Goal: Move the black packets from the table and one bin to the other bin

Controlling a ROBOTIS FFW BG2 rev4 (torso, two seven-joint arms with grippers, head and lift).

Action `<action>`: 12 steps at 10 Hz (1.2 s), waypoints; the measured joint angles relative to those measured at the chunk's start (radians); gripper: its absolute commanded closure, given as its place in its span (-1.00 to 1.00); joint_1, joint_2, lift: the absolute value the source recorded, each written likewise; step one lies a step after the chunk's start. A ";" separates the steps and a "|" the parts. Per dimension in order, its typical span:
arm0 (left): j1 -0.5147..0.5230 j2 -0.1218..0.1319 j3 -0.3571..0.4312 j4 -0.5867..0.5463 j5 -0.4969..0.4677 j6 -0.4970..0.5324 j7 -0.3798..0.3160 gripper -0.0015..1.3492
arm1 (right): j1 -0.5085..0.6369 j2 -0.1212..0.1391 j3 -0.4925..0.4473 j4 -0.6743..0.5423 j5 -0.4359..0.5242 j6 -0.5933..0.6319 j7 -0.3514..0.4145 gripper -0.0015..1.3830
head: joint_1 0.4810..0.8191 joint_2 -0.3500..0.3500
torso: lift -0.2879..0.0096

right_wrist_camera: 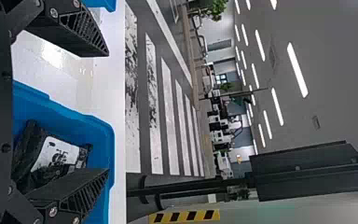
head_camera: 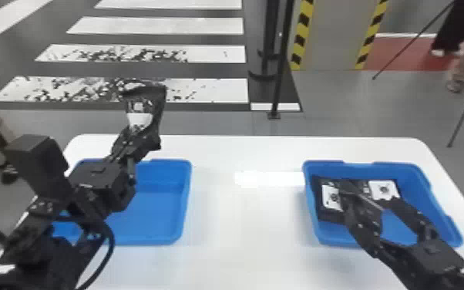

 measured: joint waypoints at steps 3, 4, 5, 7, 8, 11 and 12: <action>0.035 0.068 -0.237 -0.034 0.178 -0.200 0.024 0.80 | -0.003 0.000 0.000 0.000 0.002 0.000 0.000 -0.79 | 0.27 -0.53 | 0.20; 0.026 0.087 -0.299 -0.001 0.189 -0.250 0.036 0.80 | -0.009 0.000 0.000 0.004 0.003 0.000 0.000 -0.79 | 0.27 -0.66 | 0.20; 0.011 0.092 -0.323 0.077 0.175 -0.316 0.039 0.80 | -0.016 0.000 -0.001 0.008 0.005 0.000 0.000 -0.79 | 0.27 -0.70 | 0.20; -0.002 0.070 -0.274 0.184 0.090 -0.368 0.041 0.80 | -0.026 -0.003 -0.005 -0.001 0.013 0.005 0.001 -0.79 | 0.27 -0.61 | 0.20; -0.004 0.064 -0.253 0.202 0.051 -0.374 0.044 0.80 | -0.031 -0.007 -0.008 -0.013 0.020 0.018 0.002 -0.80 | 0.27 -0.55 | 0.20; -0.014 0.062 -0.256 0.227 0.007 -0.396 0.044 0.80 | -0.134 -0.029 -0.045 -0.082 0.005 0.271 0.108 -0.80 | 0.27 -0.48 | 0.20; -0.019 0.064 -0.264 0.231 0.004 -0.400 0.046 0.80 | -0.183 -0.047 -0.048 -0.135 0.002 0.365 0.133 -0.80 | 0.27 -0.45 | 0.20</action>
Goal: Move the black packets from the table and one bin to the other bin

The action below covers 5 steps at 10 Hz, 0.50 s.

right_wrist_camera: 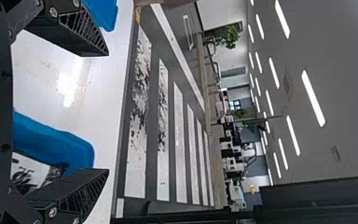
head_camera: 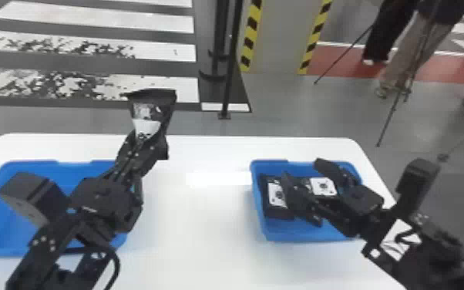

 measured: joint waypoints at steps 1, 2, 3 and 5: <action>-0.003 0.002 -0.009 0.005 -0.002 -0.005 0.000 0.80 | -0.050 -0.016 0.000 -0.050 -0.001 0.077 0.030 -0.80 | 0.27 -0.42 | 0.20; -0.008 0.004 -0.017 0.013 -0.008 -0.012 0.001 0.80 | -0.102 -0.027 0.000 -0.087 0.003 0.146 0.066 -0.79 | 0.27 -0.39 | 0.20; -0.015 0.006 -0.027 0.024 -0.012 -0.019 0.001 0.80 | -0.160 -0.038 0.006 -0.102 0.006 0.198 0.108 -0.79 | 0.27 -0.38 | 0.20; -0.030 0.017 -0.066 0.039 -0.006 -0.037 0.000 0.80 | -0.276 -0.070 0.059 -0.109 -0.006 0.276 0.162 -0.80 | 0.11 -0.33 | 0.20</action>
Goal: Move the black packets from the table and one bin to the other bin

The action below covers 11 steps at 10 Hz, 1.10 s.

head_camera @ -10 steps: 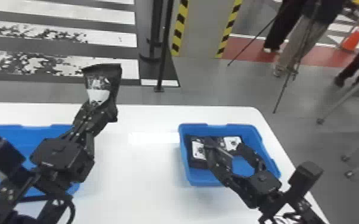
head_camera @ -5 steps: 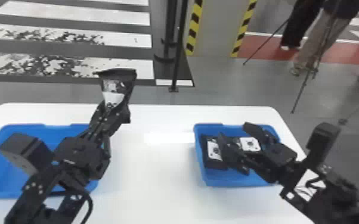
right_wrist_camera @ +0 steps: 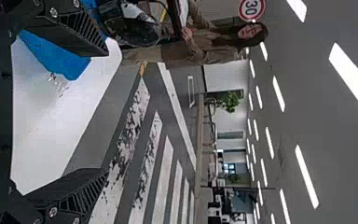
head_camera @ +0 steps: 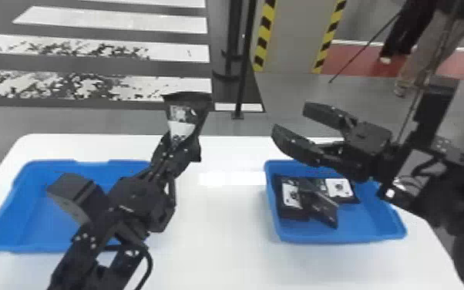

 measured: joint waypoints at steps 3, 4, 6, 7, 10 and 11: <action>-0.022 0.017 -0.058 0.009 0.025 -0.029 0.000 0.80 | -0.126 -0.023 0.117 -0.015 -0.052 0.082 0.015 -0.79 | -0.04 -0.22 | 0.20; -0.027 0.020 -0.071 0.013 0.035 -0.037 0.000 0.80 | -0.158 -0.029 0.155 -0.007 -0.078 0.093 0.016 -0.79 | -0.05 -0.17 | 0.20; -0.045 0.030 -0.108 0.021 0.057 -0.062 0.001 0.80 | -0.227 -0.039 0.224 0.053 -0.115 0.063 0.019 -0.70 | -0.11 -0.12 | 0.20; -0.051 0.034 -0.120 0.023 0.063 -0.069 0.001 0.80 | -0.259 -0.041 0.249 0.089 -0.122 0.037 0.020 -0.57 | -0.16 -0.11 | 0.20; -0.052 0.035 -0.125 0.027 0.073 -0.083 0.000 0.80 | -0.302 -0.046 0.289 0.143 -0.119 0.013 0.021 0.30 | -0.20 -0.09 | 0.20; -0.051 0.035 -0.124 0.029 0.073 -0.084 0.001 0.80 | -0.311 -0.047 0.304 0.155 -0.118 0.016 0.021 0.33 | -0.17 -0.07 | 0.20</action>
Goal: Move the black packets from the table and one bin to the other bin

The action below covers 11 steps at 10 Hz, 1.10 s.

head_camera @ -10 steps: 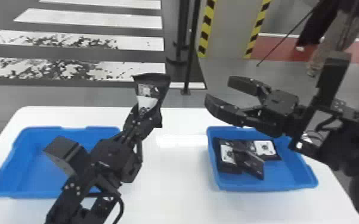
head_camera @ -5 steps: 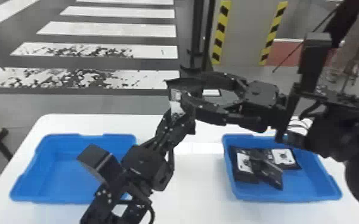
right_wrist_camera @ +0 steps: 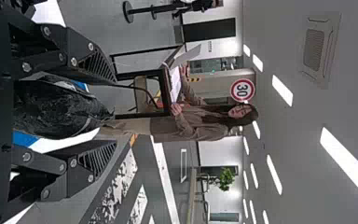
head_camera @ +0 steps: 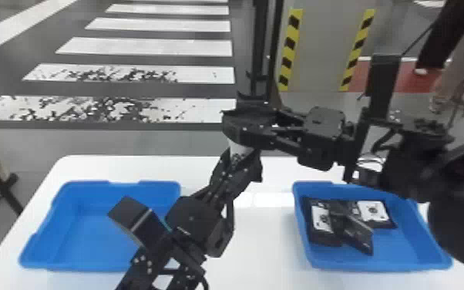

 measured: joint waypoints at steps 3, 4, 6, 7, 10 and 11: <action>0.004 -0.004 0.012 0.003 0.001 -0.013 0.002 0.80 | -0.003 -0.002 0.020 -0.005 0.003 0.023 -0.002 0.62 | -0.14 -0.03 | 0.20; 0.007 -0.008 0.021 0.003 0.000 -0.016 0.002 0.80 | 0.000 -0.002 0.025 -0.015 0.008 0.030 -0.004 0.70 | -0.12 0.00 | 0.20; 0.009 -0.011 0.029 0.004 0.000 -0.025 0.008 0.80 | 0.013 -0.002 0.030 -0.039 0.014 0.013 -0.016 0.70 | -0.14 0.03 | 0.20; 0.011 -0.012 0.029 0.008 0.006 -0.033 0.009 0.57 | 0.024 -0.002 0.028 -0.051 0.007 -0.012 -0.025 0.70 | -0.15 0.04 | 0.20; 0.013 -0.015 0.026 0.039 0.035 -0.060 0.009 0.30 | 0.042 0.002 -0.002 -0.074 0.003 -0.070 -0.042 0.71 | -0.23 0.02 | 0.20; 0.013 -0.015 0.022 0.049 0.041 -0.065 0.020 -0.08 | 0.043 0.004 -0.017 -0.082 0.002 -0.090 -0.045 0.71 | -0.26 0.01 | 0.20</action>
